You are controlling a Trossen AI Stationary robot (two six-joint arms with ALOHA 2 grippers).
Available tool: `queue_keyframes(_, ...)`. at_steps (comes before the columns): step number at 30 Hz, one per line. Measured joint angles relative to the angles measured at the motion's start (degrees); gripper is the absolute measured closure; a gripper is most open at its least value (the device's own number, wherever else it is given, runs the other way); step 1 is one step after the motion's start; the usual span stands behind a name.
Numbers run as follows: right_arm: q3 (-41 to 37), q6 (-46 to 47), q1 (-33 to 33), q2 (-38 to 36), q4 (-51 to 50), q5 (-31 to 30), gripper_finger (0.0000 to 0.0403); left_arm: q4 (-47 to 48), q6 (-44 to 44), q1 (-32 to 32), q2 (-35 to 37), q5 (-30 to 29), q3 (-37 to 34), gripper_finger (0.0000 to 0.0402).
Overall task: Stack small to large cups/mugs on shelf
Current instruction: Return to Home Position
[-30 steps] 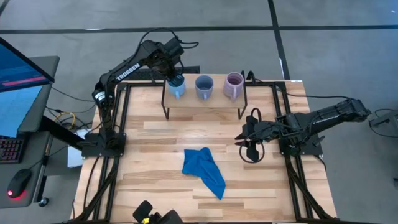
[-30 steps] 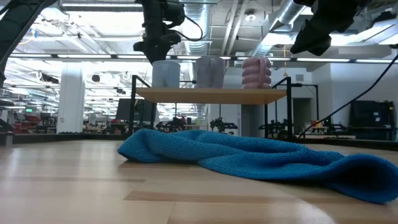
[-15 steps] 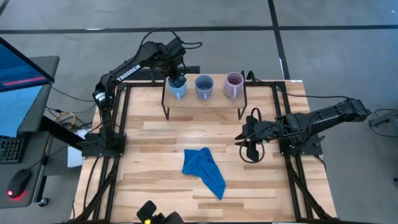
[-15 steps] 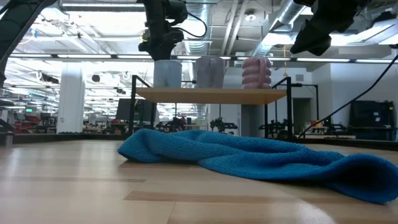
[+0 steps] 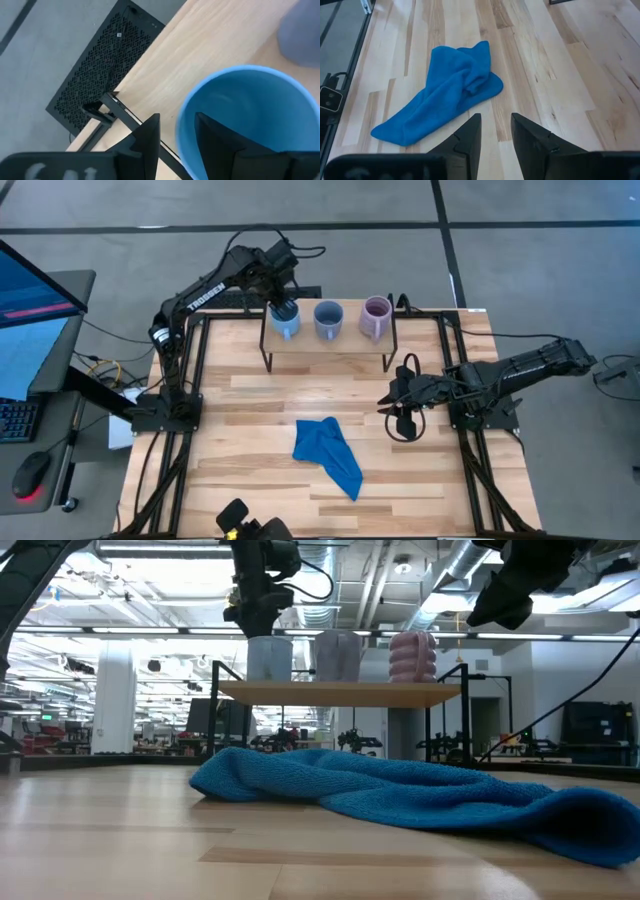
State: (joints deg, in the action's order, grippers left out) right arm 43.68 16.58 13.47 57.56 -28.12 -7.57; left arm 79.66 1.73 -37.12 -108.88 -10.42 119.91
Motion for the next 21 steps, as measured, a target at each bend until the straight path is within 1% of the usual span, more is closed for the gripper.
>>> queue_keyframes(2,0.0,0.0,0.0,0.0,0.0,0.0,0.0274,0.1,0.0,-0.3,0.0,0.5,0.5,0.0288)
queue_keyframes(6,0.0,0.0,0.0,0.0,-0.2,0.0,0.0274,0.2,-1.0,-0.3,0.0,4.0,2.6,0.0288)
queue_keyframes(8,0.0,0.0,0.0,0.0,-0.2,0.0,0.0274,0.3,-1.3,-0.2,0.0,4.1,4.4,0.0288)
queue_keyframes(11,0.0,0.0,0.0,0.0,-0.2,0.0,0.0274,0.4,-1.7,-0.3,0.0,3.8,8.2,0.0288)
queue_keyframes(15,0.0,0.0,0.0,0.0,-0.2,0.0,0.0274,1.3,-2.7,-0.4,0.1,3.0,15.2,0.0288)
queue_keyframes(16,0.0,-0.3,-0.1,0.0,-0.2,-0.2,0.0274,-0.3,-2.9,-0.4,1.3,2.9,15.1,0.0288)
queue_keyframes(17,0.0,-1.1,-0.1,0.0,-0.2,-0.7,0.0274,-2.5,-3.7,-0.4,3.2,3.3,13.5,0.0288)
queue_keyframes(21,0.0,-3.5,-0.2,-0.2,-0.2,-4.4,0.0274,-7.0,-5.8,-0.4,9.5,7.4,11.0,0.0288)
